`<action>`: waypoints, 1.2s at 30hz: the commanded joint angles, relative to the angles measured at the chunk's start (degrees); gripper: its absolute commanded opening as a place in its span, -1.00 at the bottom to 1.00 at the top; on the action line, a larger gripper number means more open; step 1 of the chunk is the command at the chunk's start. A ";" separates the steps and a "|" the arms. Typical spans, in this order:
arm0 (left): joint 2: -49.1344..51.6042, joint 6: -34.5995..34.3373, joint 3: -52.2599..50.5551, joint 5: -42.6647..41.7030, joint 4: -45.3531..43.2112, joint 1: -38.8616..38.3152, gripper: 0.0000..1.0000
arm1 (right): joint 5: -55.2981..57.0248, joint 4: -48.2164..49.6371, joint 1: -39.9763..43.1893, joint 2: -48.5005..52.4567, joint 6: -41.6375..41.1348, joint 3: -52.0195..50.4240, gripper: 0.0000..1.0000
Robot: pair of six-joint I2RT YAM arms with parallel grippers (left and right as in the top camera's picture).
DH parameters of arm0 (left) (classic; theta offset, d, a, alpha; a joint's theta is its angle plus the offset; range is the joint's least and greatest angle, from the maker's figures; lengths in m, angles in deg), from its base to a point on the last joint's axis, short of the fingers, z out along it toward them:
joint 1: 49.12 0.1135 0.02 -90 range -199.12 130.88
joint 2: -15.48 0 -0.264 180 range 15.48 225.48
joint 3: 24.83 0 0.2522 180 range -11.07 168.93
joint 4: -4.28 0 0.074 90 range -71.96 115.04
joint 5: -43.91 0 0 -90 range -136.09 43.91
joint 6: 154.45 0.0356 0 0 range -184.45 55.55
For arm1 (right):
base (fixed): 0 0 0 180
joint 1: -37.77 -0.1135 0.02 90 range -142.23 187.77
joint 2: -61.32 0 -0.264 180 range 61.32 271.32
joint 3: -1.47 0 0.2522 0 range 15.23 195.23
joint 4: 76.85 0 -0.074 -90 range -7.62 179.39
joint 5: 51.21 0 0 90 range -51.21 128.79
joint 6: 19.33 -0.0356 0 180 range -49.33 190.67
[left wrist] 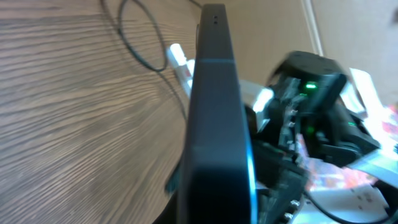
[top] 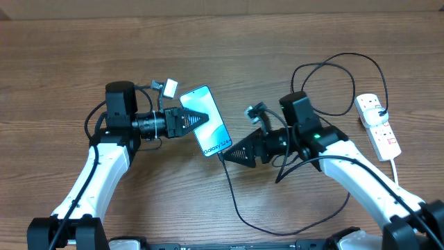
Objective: Plug charger to phone and switch on socket
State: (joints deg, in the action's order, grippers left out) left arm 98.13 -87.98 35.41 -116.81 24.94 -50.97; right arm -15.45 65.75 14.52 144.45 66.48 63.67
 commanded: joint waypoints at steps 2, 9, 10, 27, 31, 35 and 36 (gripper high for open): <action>-0.04 1.29 0.39 2.75 0.85 0.00 -0.91 | 10.93 -5.90 1.60 -8.33 4.94 2.62 1.00; -0.04 1.25 0.39 2.71 0.85 0.00 -0.92 | 19.54 -17.25 -0.37 -19.82 3.10 2.64 1.00; -0.04 1.25 0.39 2.71 0.83 0.00 -0.92 | 19.85 -18.47 -1.07 -20.63 1.70 2.60 1.00; -0.04 -1.38 0.39 1.64 0.85 -0.02 -0.92 | 41.16 -10.14 -19.04 -9.97 -15.72 0.90 1.00; -0.04 -1.38 0.39 1.64 0.85 -0.02 -0.91 | 41.16 -6.69 -21.70 -6.88 -16.85 0.87 1.00; -0.04 -1.38 0.39 1.64 0.85 -0.02 -0.91 | 41.16 -6.14 -22.18 -4.31 -16.85 0.87 0.68; -0.04 -1.38 0.39 1.64 0.85 -0.02 -0.92 | 41.13 -6.12 -22.18 -3.80 -16.85 0.87 0.57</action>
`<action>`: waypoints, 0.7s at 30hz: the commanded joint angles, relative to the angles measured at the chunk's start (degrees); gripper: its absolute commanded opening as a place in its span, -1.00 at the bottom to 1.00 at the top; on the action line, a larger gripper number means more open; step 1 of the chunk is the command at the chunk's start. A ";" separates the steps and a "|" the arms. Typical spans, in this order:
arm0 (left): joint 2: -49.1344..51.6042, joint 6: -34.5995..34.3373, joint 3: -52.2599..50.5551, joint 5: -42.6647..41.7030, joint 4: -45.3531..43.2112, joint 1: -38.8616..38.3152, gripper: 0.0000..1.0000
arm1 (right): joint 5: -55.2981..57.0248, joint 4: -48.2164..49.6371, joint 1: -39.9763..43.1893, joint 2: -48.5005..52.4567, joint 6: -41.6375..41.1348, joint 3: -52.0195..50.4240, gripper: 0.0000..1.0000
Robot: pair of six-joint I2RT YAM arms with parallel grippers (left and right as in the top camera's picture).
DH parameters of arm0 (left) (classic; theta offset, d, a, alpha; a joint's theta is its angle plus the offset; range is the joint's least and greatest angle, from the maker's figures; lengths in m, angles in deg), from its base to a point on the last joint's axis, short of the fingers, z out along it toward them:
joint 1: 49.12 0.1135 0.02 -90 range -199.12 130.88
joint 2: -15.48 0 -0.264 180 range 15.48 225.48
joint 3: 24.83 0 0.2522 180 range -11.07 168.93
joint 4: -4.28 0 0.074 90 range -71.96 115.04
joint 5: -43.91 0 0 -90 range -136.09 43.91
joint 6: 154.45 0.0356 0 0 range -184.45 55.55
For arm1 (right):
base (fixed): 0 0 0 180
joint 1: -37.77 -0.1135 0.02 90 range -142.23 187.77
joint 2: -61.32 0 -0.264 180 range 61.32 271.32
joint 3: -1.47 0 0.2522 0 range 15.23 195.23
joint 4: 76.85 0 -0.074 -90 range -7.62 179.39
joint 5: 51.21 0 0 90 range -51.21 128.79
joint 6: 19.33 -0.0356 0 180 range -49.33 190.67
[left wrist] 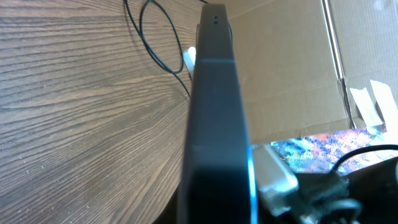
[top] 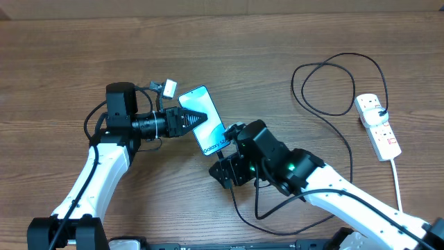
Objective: Plug charger to phone and switch on socket
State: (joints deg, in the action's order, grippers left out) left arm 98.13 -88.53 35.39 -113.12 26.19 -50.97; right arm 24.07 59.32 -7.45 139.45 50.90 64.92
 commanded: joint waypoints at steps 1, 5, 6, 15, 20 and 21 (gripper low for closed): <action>-0.04 -0.83 0.42 -2.03 -0.39 -0.02 -0.91 | 1.62 0.31 -0.22 1.49 -1.27 -0.37 0.51; -0.04 -0.81 0.42 -2.03 -0.39 -0.02 -0.92 | 0.94 0.98 -0.22 1.70 -1.29 -0.35 0.20; -0.04 -0.79 0.42 -2.03 -0.39 -0.02 -0.92 | 0.96 1.38 -0.22 1.66 -1.27 -0.35 0.18; -0.04 -0.76 0.42 -2.03 -0.39 -0.02 -0.92 | 0.98 4.02 -0.22 1.49 -1.25 0.28 -0.16; -0.04 -0.76 0.42 -2.03 -0.39 -0.02 -0.91 | 0.98 4.61 -0.22 1.51 -1.25 0.28 -0.36; -0.04 -0.76 0.42 -2.03 -0.39 -0.02 -0.92 | 0.98 4.72 -0.22 1.49 -1.25 0.28 -0.42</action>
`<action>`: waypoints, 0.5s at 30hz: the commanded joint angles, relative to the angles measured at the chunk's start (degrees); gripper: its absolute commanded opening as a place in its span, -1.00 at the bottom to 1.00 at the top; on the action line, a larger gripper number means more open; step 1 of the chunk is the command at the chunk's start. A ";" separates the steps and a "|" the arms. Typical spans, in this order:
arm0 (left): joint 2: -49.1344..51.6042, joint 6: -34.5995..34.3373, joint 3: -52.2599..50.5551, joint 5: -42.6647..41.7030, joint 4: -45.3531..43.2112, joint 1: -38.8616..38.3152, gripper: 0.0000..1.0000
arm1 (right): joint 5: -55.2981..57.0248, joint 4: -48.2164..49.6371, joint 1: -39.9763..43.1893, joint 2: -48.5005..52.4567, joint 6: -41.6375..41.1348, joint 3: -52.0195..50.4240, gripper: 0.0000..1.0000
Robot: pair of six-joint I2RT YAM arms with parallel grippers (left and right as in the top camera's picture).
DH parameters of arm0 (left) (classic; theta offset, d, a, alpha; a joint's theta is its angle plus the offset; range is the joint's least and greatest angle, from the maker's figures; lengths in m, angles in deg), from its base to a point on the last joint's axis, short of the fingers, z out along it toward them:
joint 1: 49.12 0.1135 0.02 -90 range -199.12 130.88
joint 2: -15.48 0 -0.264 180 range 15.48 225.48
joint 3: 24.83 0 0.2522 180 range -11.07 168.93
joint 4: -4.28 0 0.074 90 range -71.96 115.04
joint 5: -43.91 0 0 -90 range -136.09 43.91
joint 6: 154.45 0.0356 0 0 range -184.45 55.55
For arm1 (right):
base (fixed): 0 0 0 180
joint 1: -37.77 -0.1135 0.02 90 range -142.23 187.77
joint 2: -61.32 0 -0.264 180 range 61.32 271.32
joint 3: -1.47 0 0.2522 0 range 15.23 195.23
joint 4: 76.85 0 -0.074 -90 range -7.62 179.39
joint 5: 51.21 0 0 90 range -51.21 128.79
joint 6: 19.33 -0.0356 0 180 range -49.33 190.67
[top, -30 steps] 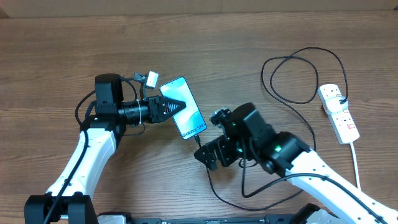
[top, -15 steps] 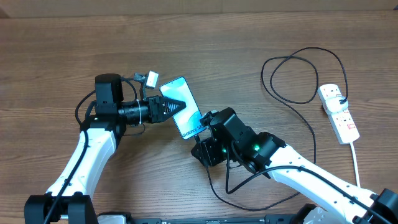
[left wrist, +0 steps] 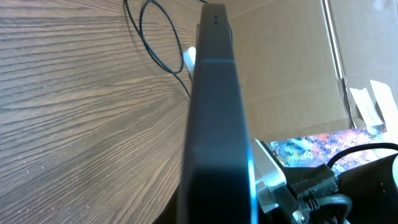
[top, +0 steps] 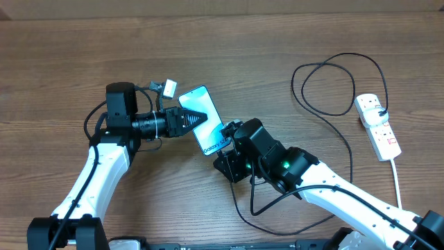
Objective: Plug charger to phone and switch on socket
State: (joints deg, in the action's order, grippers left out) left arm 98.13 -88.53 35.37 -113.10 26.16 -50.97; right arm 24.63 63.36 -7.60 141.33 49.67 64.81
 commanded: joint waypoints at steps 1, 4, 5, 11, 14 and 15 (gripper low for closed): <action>-0.04 -0.76 0.44 -2.05 -0.37 -0.02 -0.91 | 0.42 0.76 -0.07 -0.37 -0.02 0.39 -0.48; -0.04 -0.76 0.44 -2.14 0.04 -0.07 -0.92 | 0.42 1.42 -0.07 -0.37 -0.02 0.39 -0.71; -0.04 -0.76 0.44 -2.12 0.33 -0.07 -0.91 | 0.42 1.75 -0.07 -0.37 -0.02 0.39 -0.78; -0.04 2.58 0.44 -5.73 1.88 -0.07 -0.91 | 0.39 4.11 -0.07 -0.39 0.00 0.44 -0.92; -0.04 3.37 0.44 -7.56 2.03 -0.07 -0.92 | 0.42 5.40 -0.07 -0.37 0.33 0.50 -0.92; -0.04 3.37 0.44 -7.80 2.05 -0.07 -0.92 | 0.44 5.40 -0.07 -0.37 0.50 0.83 -0.92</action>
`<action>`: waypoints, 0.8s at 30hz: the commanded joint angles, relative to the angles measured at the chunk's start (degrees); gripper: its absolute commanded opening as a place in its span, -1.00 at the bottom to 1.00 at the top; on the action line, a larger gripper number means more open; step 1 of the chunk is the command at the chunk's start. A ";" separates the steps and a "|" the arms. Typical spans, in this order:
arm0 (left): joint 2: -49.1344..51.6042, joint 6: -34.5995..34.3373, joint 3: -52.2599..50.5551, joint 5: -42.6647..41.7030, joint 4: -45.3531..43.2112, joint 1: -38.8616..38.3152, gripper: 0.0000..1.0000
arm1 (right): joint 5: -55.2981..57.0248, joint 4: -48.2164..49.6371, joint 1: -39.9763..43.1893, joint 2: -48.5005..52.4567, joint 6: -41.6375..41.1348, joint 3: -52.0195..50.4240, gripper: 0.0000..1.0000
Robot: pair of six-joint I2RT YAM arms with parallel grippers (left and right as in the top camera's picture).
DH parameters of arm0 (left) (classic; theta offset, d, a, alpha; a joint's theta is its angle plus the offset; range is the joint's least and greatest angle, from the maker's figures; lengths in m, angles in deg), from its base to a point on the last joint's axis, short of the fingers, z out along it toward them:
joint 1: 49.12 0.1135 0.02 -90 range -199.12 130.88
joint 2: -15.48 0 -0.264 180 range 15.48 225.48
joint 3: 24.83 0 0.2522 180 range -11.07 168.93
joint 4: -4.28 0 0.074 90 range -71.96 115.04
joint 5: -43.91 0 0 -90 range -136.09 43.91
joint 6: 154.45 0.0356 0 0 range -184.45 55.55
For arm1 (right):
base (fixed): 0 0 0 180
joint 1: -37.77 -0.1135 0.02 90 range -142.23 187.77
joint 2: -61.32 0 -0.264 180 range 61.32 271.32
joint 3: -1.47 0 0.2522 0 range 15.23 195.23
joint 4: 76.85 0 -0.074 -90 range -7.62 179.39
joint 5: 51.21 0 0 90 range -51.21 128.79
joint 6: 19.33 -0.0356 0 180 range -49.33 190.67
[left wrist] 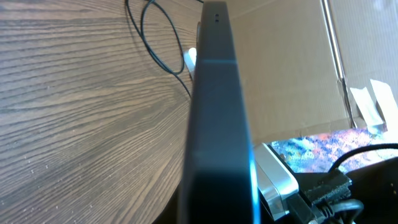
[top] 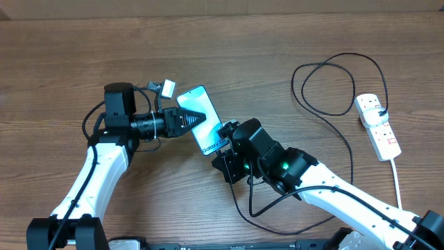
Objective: Plug charger to phone and switch on socket
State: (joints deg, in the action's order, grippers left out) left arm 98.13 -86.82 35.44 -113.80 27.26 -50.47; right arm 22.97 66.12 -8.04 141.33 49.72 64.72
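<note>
The phone (top: 211,136), screen lit, is held tilted above the wooden table, with my left gripper (top: 193,118) shut on its upper half. It fills the left wrist view edge-on as a dark slab (left wrist: 214,124). My right gripper (top: 227,162) points down at the phone's lower end, its fingertips hidden under its own wrist. The black charger cable (top: 345,54) comes out from beneath it, so it is shut on the plug. The cable loops across the table to the white socket strip (top: 377,125) at the far right. The switch state is too small to read.
Slack cable loops lie in front of my right arm and near the socket strip. A cardboard wall (left wrist: 286,74) stands behind the table. The silver and black body of my right arm (left wrist: 277,180) sits close beside the phone in the left wrist view.
The phone and my left gripper have shifted slightly up and left. My right gripper sits a little closer against the phone's lower end. Both grips are unchanged.
First my right gripper lay low to the phone's right, tip with the cable end at the phone's bottom corner, my left holding the phone. Later the right arm stood below the phone's lower end, pointing down. It has stayed there, closing in slightly.
</note>
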 commanded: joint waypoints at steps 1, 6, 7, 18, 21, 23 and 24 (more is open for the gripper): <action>-0.04 1.75 0.37 -7.39 1.07 -0.61 -0.91 | 2.08 2.64 0.37 -0.37 1.01 1.25 -0.92; -0.04 4.33 0.37 -11.50 1.25 -0.61 -0.91 | 2.84 2.62 0.39 -0.37 2.84 3.32 -0.92; -0.04 4.48 0.35 -11.67 1.46 -0.61 -0.91 | 3.23 2.62 0.39 -0.37 2.97 3.56 -0.92; -0.04 14.93 0.35 -11.58 13.07 -0.63 -0.91 | 5.38 2.78 0.55 -0.37 2.97 7.65 -0.92; -0.04 15.96 0.35 -11.61 13.97 -0.63 -0.91 | 5.29 4.74 0.55 -0.37 2.91 7.72 -0.92; -0.04 15.96 0.35 -11.61 13.97 -0.63 -0.91 | 5.29 5.44 0.52 -0.37 2.67 7.72 -0.92; -0.04 15.93 0.35 -11.61 13.94 -0.63 -0.91 | 5.27 5.55 0.52 -0.37 2.67 7.72 -0.92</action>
State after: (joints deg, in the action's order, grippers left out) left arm 98.13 -72.75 37.12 -118.08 38.86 -48.74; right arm 24.04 65.70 -8.19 141.63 52.69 66.01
